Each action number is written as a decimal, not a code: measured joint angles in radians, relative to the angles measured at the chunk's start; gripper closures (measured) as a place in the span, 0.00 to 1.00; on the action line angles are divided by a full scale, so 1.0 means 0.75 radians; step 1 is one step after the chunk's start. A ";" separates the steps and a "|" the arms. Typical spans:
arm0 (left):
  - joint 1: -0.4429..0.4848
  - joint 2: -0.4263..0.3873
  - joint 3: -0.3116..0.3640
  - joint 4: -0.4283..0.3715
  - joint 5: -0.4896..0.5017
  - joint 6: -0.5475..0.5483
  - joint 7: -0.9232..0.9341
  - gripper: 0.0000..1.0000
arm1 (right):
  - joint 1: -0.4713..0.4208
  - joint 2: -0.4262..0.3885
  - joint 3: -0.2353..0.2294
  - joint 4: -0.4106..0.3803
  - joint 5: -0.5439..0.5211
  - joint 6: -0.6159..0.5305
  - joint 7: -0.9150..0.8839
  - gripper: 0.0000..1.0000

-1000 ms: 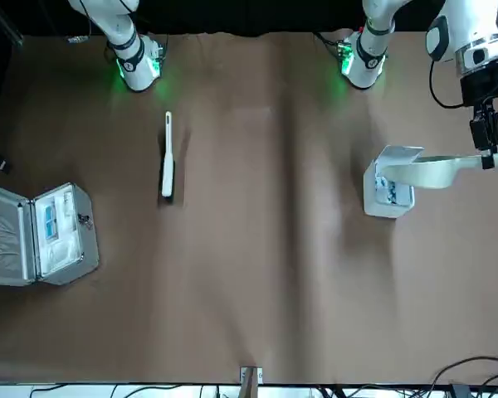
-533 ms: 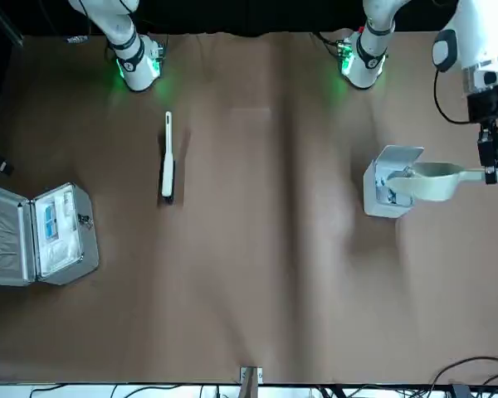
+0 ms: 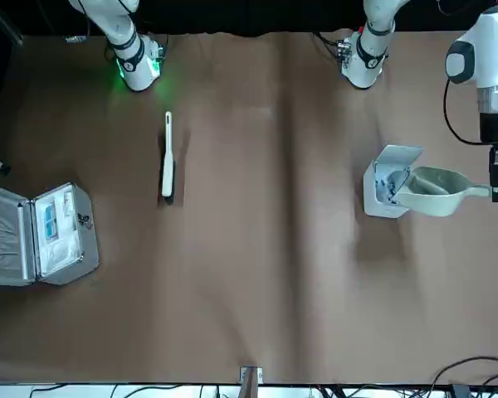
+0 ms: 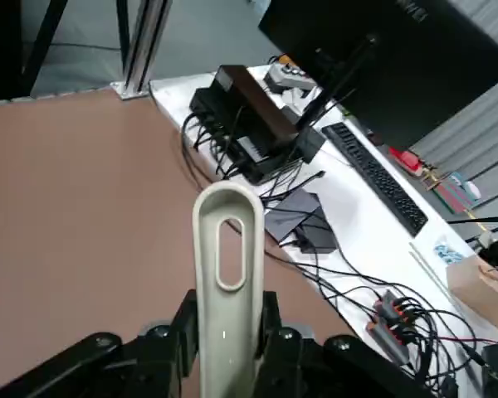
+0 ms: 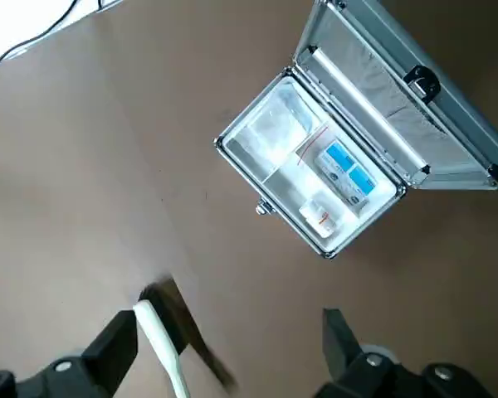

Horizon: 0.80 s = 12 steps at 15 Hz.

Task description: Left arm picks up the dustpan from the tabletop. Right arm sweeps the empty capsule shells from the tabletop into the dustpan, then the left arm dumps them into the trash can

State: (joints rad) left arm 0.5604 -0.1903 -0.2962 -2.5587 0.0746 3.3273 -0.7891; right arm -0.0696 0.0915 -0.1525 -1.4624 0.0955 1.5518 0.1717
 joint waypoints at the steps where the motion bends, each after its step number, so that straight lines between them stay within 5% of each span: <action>1: 0.001 0.012 0.007 0.014 0.000 -0.034 0.000 0.67 | -0.001 0.000 0.000 0.000 0.000 -0.001 0.000 0.02; 9: -0.007 0.069 0.032 0.342 -0.001 -0.626 -0.025 0.67 | -0.029 0.000 0.000 0.000 0.000 -0.011 -0.001 0.02; 12: -0.077 0.166 0.116 0.527 -0.001 -0.863 -0.025 0.67 | -0.032 0.000 0.001 0.000 0.001 -0.011 -0.002 0.02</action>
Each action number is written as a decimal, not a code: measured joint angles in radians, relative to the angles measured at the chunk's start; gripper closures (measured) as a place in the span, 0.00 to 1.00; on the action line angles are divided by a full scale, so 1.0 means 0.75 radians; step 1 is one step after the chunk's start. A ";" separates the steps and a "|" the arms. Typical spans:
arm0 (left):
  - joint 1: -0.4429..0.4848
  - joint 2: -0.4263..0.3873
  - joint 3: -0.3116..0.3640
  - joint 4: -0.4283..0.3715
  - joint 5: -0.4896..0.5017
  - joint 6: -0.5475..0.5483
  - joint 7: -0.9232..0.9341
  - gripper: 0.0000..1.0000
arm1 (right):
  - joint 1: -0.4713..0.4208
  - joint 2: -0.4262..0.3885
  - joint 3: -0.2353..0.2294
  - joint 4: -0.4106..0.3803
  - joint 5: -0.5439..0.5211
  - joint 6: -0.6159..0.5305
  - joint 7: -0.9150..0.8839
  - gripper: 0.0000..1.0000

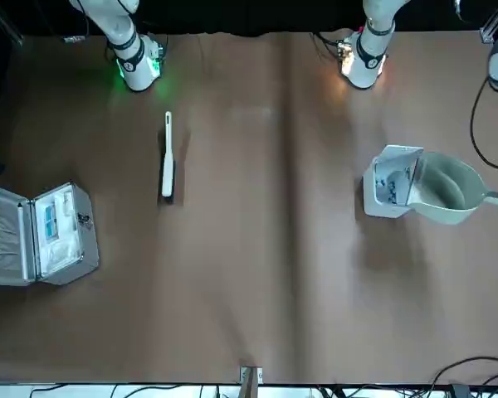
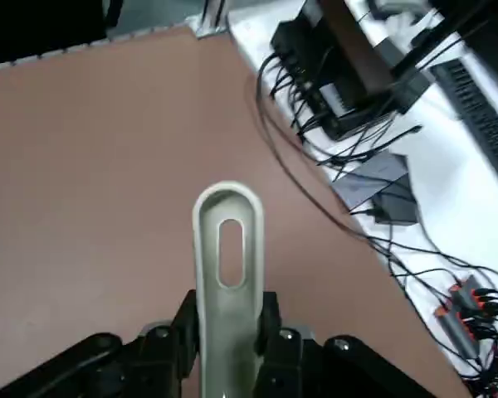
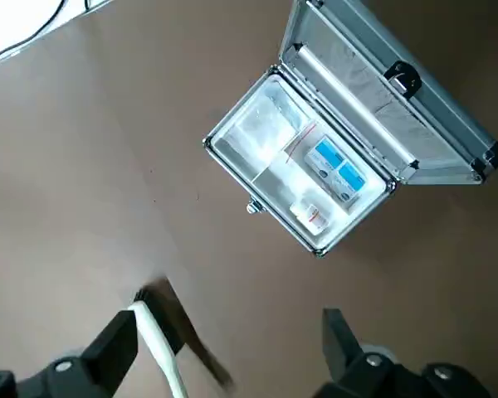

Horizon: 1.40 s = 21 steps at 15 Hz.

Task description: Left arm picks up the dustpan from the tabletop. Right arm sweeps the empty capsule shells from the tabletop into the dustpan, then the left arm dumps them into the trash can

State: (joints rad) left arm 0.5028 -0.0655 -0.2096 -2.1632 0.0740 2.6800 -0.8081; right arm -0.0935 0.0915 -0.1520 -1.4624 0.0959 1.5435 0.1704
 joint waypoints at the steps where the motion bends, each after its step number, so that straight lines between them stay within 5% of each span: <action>1: -0.088 0.085 0.105 0.138 0.000 -0.130 -0.001 0.67 | 0.000 0.000 0.002 0.000 0.001 -0.002 0.000 0.02; 7: -0.334 0.381 0.392 0.496 0.000 -0.363 -0.001 0.67 | 0.001 0.000 0.008 0.000 0.003 -0.003 -0.001 0.02; 13: -0.434 0.679 0.456 0.801 0.000 -0.597 -0.079 0.67 | 0.001 -0.001 0.008 0.015 0.010 0.010 -0.001 0.02; 21: -0.507 0.978 0.517 1.048 0.000 -0.641 -0.454 0.67 | 0.083 0.038 0.025 0.014 0.021 0.002 -0.001 0.02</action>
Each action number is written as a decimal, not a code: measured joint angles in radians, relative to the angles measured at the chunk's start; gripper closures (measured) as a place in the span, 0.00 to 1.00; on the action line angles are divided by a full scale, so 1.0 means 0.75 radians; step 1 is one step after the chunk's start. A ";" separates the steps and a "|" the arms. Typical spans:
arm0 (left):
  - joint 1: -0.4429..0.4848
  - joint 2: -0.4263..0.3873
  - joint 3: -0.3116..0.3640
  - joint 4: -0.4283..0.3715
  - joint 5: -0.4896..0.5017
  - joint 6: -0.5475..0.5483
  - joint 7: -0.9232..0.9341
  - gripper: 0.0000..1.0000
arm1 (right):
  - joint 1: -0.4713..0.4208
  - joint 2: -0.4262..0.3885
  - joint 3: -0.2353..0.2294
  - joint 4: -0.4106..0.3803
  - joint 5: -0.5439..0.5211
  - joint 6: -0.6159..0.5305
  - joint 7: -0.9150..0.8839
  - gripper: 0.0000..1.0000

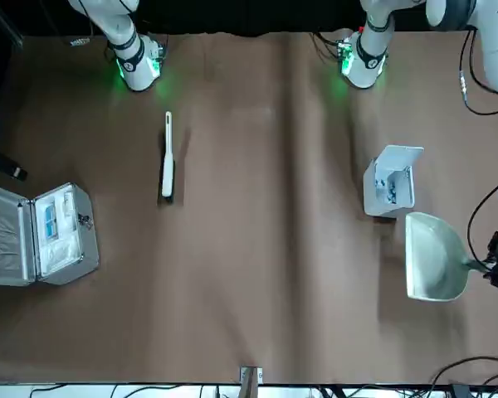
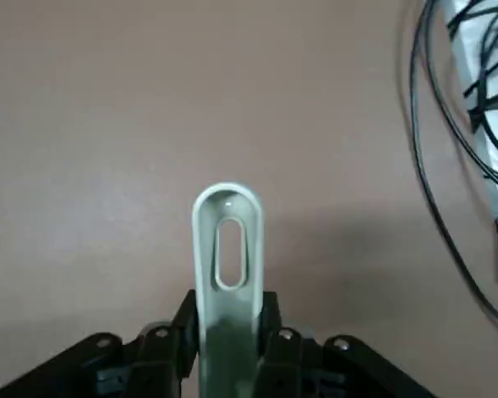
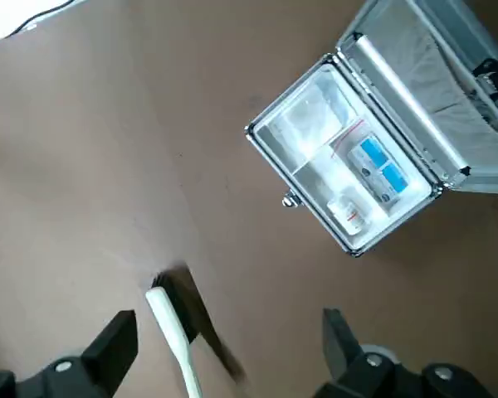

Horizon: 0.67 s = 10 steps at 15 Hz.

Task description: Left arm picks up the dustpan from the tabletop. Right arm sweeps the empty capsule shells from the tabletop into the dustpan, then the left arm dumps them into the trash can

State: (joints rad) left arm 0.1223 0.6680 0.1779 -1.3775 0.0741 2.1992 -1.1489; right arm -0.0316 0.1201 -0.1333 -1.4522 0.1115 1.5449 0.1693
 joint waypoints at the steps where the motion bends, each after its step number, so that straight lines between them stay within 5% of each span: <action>1: 0.000 0.023 0.000 0.015 0.000 0.002 -0.032 0.67 | 0.010 0.003 0.000 0.000 0.000 0.000 0.000 0.02; 10: 0.000 0.154 0.006 0.035 0.038 0.041 -0.067 0.67 | 0.082 0.087 -0.004 0.000 0.015 0.009 0.000 0.02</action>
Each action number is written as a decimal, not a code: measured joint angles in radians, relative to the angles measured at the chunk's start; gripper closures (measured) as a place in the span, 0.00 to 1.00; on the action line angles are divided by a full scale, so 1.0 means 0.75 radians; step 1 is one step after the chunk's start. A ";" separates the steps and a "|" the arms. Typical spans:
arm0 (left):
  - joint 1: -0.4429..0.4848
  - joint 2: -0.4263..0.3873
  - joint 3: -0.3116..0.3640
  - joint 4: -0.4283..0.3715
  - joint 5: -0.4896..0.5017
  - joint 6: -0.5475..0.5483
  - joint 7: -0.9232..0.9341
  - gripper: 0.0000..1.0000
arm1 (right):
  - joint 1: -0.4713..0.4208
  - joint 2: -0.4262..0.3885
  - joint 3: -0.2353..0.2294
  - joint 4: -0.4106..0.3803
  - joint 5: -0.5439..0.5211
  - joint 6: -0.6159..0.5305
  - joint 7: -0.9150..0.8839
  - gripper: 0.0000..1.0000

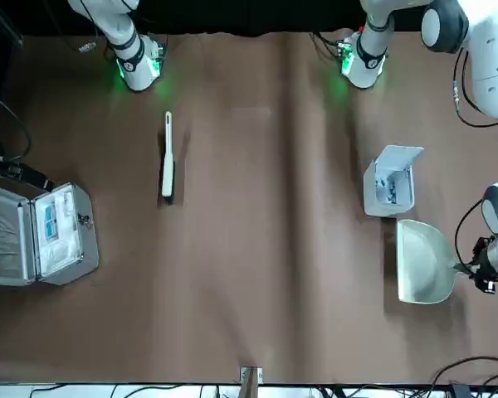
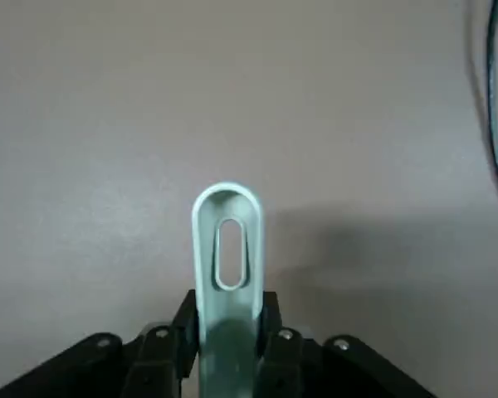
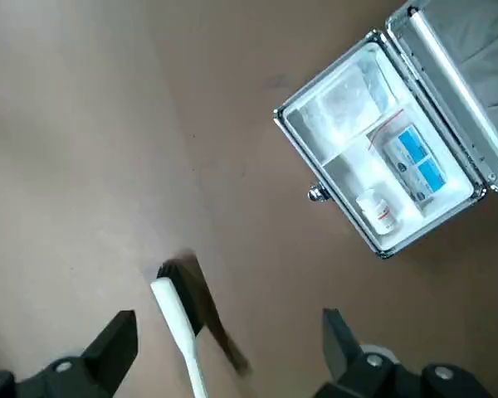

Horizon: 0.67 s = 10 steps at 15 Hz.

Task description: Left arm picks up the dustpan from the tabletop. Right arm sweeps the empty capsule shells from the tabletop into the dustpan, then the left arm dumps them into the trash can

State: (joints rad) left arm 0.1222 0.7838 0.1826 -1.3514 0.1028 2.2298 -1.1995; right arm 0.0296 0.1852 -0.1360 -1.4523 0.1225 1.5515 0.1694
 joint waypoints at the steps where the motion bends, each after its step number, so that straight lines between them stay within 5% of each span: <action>1: 0.000 0.015 0.000 0.000 0.001 0.009 0.000 0.67 | -0.003 0.011 -0.002 0.000 0.000 0.001 0.000 0.02; 10: 0.000 0.080 0.003 0.002 0.006 0.144 -0.115 0.67 | -0.004 0.045 -0.004 0.001 -0.010 0.049 -0.001 0.02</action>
State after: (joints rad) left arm 0.1224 0.8438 0.1846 -1.3502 0.1072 2.3375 -1.2861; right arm 0.0262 0.2190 -0.1388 -1.4518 0.1150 1.5880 0.1690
